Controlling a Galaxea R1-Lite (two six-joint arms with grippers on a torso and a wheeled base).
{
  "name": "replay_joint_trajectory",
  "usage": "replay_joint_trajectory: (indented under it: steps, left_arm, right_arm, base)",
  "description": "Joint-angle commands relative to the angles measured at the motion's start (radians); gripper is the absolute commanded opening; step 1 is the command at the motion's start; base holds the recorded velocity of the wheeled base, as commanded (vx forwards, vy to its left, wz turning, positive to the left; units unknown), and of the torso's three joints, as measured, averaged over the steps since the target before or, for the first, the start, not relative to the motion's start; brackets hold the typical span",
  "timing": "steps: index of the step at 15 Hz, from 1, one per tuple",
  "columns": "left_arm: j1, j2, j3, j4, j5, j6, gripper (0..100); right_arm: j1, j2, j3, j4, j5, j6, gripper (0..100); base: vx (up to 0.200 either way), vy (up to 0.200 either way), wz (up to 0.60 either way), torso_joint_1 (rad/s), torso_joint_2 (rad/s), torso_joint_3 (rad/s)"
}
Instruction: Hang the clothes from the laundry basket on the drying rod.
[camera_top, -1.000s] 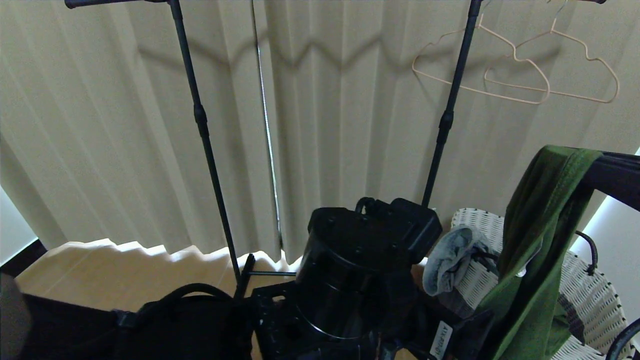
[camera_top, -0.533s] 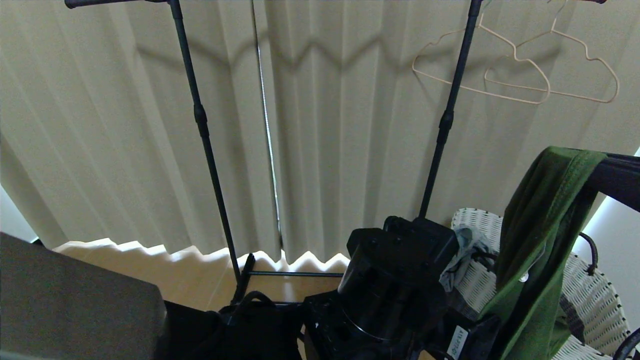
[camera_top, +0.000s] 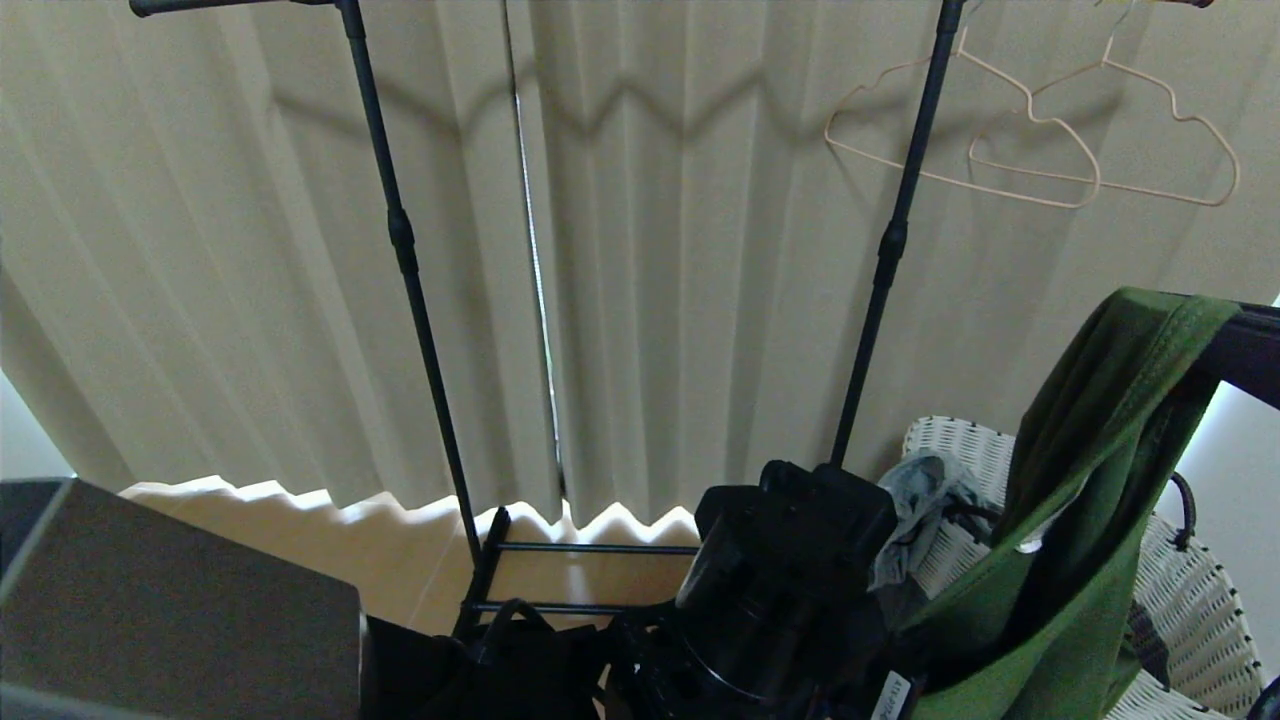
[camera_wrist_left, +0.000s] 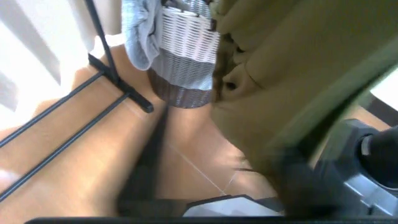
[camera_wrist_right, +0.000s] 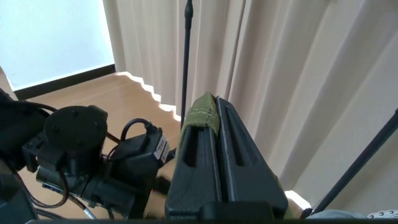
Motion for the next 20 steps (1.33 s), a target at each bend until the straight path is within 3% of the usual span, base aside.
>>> replay_joint_trajectory:
  steps: [1,5,7,11,14,17,18,20]
  left_arm:
    - [0.000,-0.010,0.008,-0.002,0.016,0.003,0]
    - [0.005,-0.083,0.070,-0.003,0.089,0.020,0]
    - [0.051,-0.191,0.109,0.011,0.098,0.038,0]
    - [0.210,-0.471,0.096,0.221,0.092,0.041,0]
    - [0.348,-0.551,-0.093,0.411,0.092,0.109,0]
    - [0.394,-0.557,-0.280,0.589,0.095,0.159,0]
    - [0.405,-0.566,-0.288,0.638,0.095,0.170,0]
    - [0.402,-0.577,-0.291,0.632,0.082,0.167,0]
  right_arm:
    - [-0.001,-0.003,-0.002,0.006,0.000,0.000,0]
    - [-0.006,0.006,-0.003,0.018,-0.002,-0.002,0]
    - [-0.006,0.024,0.005,0.017,-0.004,0.000,0]
    - [-0.004,0.084,0.003,-0.006,-0.004,-0.002,0]
    - [-0.024,0.116,-0.055,-0.124,-0.004,-0.083,0]
    - [-0.066,0.153,-0.071,-0.129,-0.004,-0.103,0]
    - [-0.069,0.167,-0.068,-0.137,-0.005,-0.114,0]
    - [-0.101,0.193,-0.075,-0.170,-0.004,-0.117,0]
  base:
    - [0.000,0.000,0.00,0.000,0.00,0.000]
    - [0.000,0.000,0.00,0.000,0.00,0.000]
    - [0.000,0.000,0.00,0.000,0.00,0.000]
    - [0.000,0.000,0.00,0.000,0.00,0.000]
    - [0.000,0.000,0.00,0.000,0.00,0.000]
    - [0.000,0.000,0.00,0.000,0.00,0.000]
    - [0.000,0.000,0.00,0.000,0.00,0.000]
    - [0.000,0.000,0.00,0.000,0.00,0.000]
